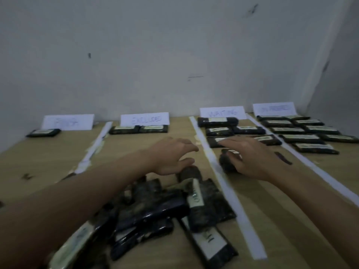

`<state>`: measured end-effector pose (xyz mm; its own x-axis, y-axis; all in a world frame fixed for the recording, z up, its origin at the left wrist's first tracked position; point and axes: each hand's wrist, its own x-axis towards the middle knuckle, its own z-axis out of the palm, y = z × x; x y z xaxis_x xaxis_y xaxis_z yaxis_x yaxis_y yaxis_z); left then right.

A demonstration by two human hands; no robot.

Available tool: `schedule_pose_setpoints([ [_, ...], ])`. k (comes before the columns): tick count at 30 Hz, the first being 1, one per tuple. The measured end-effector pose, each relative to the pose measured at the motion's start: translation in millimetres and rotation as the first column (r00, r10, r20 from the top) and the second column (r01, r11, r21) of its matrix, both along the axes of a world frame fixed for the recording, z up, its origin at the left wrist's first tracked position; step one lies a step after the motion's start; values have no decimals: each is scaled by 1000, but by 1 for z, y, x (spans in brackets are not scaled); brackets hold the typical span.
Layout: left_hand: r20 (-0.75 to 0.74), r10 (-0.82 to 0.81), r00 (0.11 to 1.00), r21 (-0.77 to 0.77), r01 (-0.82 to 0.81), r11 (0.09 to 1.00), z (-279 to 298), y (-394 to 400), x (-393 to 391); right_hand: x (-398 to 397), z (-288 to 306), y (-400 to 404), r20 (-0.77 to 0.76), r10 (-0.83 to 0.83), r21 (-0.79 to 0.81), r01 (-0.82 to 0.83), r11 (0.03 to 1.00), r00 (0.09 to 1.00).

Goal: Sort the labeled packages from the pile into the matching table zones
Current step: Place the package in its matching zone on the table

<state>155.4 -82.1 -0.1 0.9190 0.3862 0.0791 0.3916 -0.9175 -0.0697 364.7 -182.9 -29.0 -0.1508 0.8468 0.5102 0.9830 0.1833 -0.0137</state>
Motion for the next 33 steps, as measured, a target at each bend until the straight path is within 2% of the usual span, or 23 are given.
schedule_pose_setpoints([
  [6,-8,93,996,40,-93,995,-2,7,-80,-83,0,-1,-73,195,-49,-199,979,978],
  [12,44,135,990,16,-136,991,-4,0,-133,-143,-3,-17,-154,304,-240,-334,911,940],
  [15,89,117,989,6,-118,993,-7,-7,-146,-153,-9,-25,-87,310,-369,-320,873,947],
  [18,139,70,988,6,-72,997,-9,-15,-153,-154,-7,-24,-98,289,-367,-304,879,952],
  [20,191,41,981,-8,-40,999,-11,-20,-157,-154,-3,-20,-203,265,-282,-316,906,943],
  [22,277,46,960,-63,-29,998,-10,-26,-156,-155,4,-16,-398,187,-208,-287,935,898],
  [24,418,111,901,-203,-26,979,-7,-29,-154,-158,12,-9,-586,110,-198,-274,941,803],
  [26,566,213,796,-327,-20,945,-4,-27,-151,-161,17,-2,-753,56,-176,-283,943,655],
  [28,650,342,679,-432,-40,901,-1,-23,-150,-163,20,5,-848,49,-90,-235,968,528],
  [29,672,419,610,-500,-43,865,0,-20,-151,-164,22,8,-890,48,-53,-208,977,453],
  [31,674,570,470,-646,-1,764,0,-15,-154,-167,26,12,-974,53,6,-205,979,221],
  [32,658,622,425,-697,30,717,0,-13,-156,-167,27,13,-992,59,34,-220,975,110],
  [33,643,652,403,-726,51,685,-1,-12,-157,-168,27,14,-997,62,52,-228,972,38],
])
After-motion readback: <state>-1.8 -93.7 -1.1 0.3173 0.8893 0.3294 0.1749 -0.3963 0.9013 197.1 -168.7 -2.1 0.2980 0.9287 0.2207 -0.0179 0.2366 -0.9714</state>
